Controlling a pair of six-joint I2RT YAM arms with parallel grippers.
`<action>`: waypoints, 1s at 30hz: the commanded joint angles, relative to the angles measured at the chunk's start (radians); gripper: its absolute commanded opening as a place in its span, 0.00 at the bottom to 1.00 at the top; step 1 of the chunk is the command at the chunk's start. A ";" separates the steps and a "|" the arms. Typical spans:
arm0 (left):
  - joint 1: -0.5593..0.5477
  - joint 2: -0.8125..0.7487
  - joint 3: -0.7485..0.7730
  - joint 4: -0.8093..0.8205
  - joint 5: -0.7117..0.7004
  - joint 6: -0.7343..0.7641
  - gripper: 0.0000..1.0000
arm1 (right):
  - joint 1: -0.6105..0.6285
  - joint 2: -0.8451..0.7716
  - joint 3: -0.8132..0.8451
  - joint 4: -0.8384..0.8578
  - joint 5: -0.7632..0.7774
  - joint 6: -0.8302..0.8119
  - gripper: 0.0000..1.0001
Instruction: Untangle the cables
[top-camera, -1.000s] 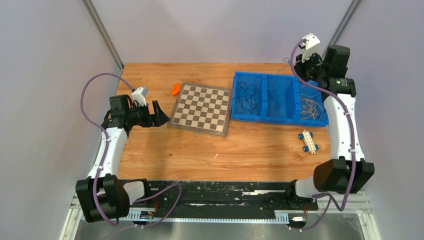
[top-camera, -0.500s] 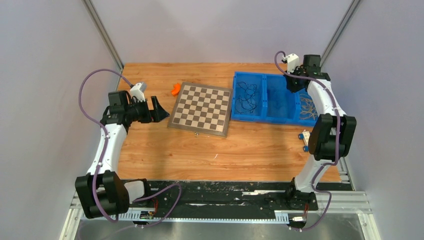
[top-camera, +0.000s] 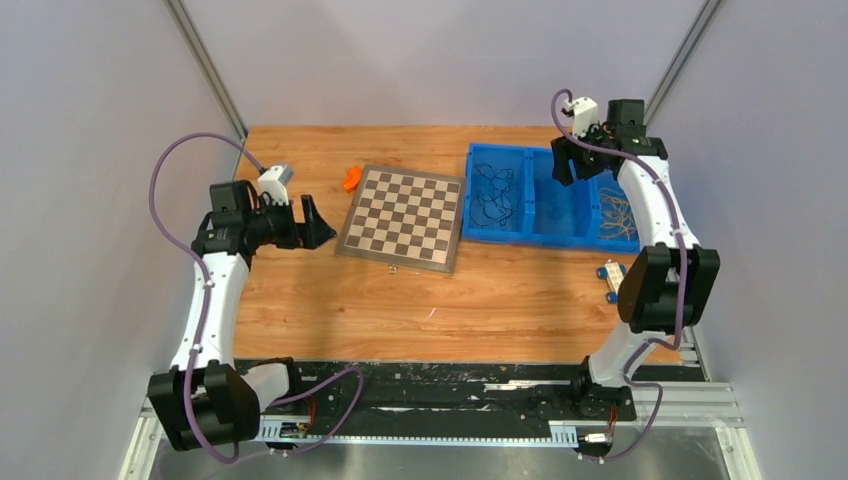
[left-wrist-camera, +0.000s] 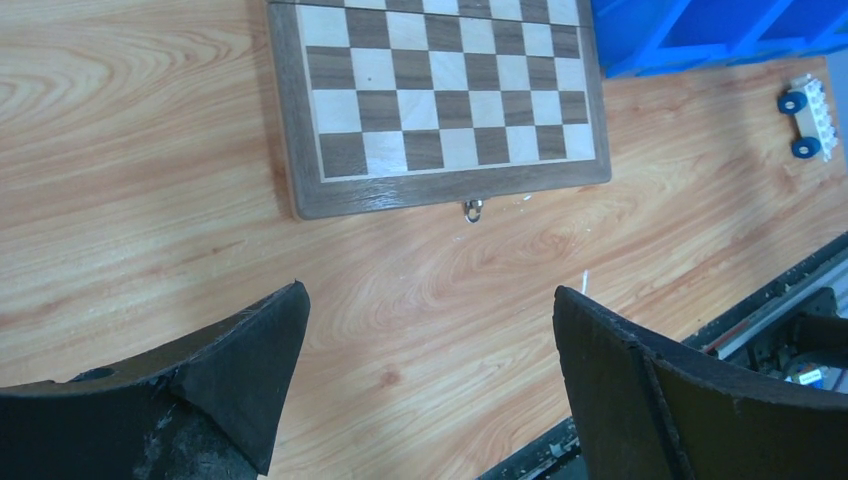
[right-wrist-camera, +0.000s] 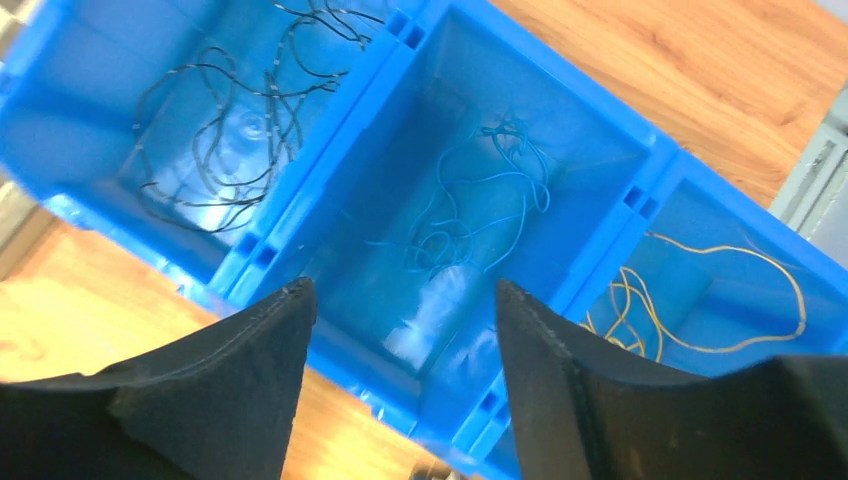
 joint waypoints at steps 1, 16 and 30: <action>0.008 0.039 0.120 -0.111 0.066 0.040 1.00 | -0.004 -0.176 0.000 -0.061 -0.075 0.062 0.72; -0.120 0.131 0.362 -0.308 -0.444 0.193 1.00 | -0.119 -0.604 -0.574 0.049 -0.226 0.300 1.00; -0.292 0.114 0.201 -0.203 -0.494 0.059 1.00 | -0.119 -0.672 -0.664 0.049 -0.261 0.290 1.00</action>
